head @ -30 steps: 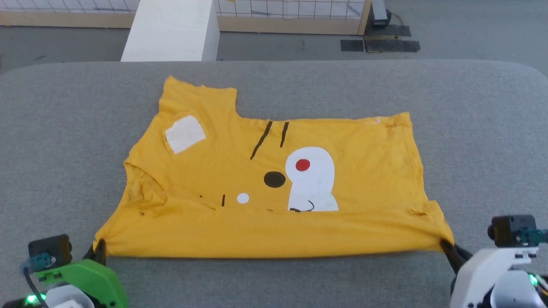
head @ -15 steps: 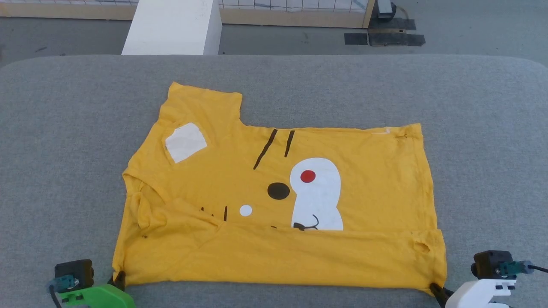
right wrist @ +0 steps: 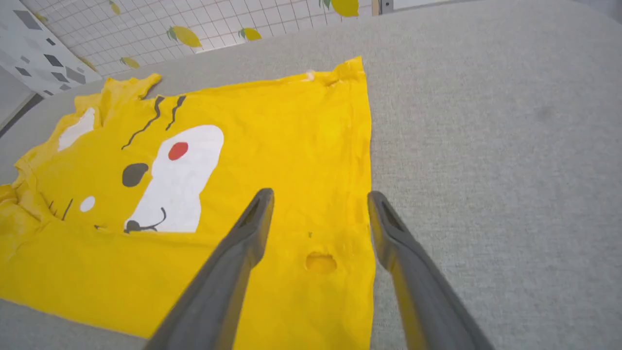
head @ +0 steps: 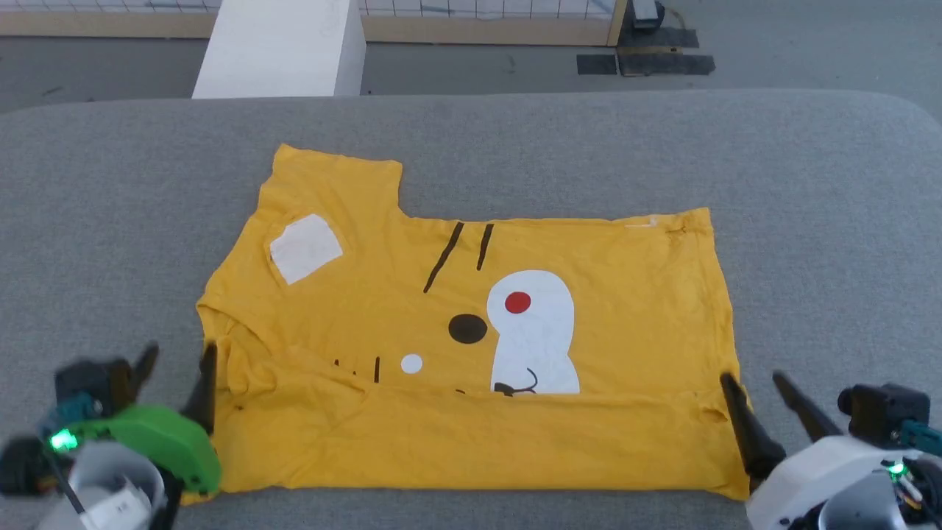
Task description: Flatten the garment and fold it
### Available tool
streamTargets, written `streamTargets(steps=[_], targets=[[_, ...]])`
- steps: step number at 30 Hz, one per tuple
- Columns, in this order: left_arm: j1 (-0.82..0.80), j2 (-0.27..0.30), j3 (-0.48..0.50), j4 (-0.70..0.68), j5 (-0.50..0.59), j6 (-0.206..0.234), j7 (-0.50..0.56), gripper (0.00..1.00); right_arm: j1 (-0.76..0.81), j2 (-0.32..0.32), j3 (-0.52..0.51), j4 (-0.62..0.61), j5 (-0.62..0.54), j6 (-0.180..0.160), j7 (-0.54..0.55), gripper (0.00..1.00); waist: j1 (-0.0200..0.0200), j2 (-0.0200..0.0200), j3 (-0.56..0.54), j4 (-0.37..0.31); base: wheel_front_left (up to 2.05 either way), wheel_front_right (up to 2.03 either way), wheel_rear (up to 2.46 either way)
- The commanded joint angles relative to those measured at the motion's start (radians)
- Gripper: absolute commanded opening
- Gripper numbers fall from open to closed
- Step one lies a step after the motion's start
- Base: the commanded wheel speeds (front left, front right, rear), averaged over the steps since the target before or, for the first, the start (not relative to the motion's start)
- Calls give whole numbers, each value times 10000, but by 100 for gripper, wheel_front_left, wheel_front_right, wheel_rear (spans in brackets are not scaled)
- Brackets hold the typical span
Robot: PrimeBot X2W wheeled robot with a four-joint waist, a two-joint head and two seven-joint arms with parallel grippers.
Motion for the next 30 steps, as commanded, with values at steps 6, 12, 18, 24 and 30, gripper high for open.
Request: streamTargets(steps=[6,12,18,24,30], targets=[[-3370,788,-13,196,637,-1287,75,100,-1210,3,383,-382,-635,-13,-2548,100,0,0,1241,-346,0,0,0],[-6172,802,-299,1000,455,-1955,1774,100,-2001,3,602,-407,-699,-13,-3080,100,0,0,2520,-767,0,0,0],[-8776,991,-385,2611,-503,-1436,6203,100,-2773,3,1019,-335,-446,-13,-3438,100,0,0,3913,-1662,0,0,0],[-9092,1248,-228,2701,-686,-613,7513,100,-2944,3,1163,-294,-295,-13,-3699,100,0,0,4386,-2044,0,0,0],[-9019,1481,-114,2561,-674,-77,7936,100,-3041,3,1388,-142,-157,-13,-3868,100,0,0,4628,-2270,0,0,0]])
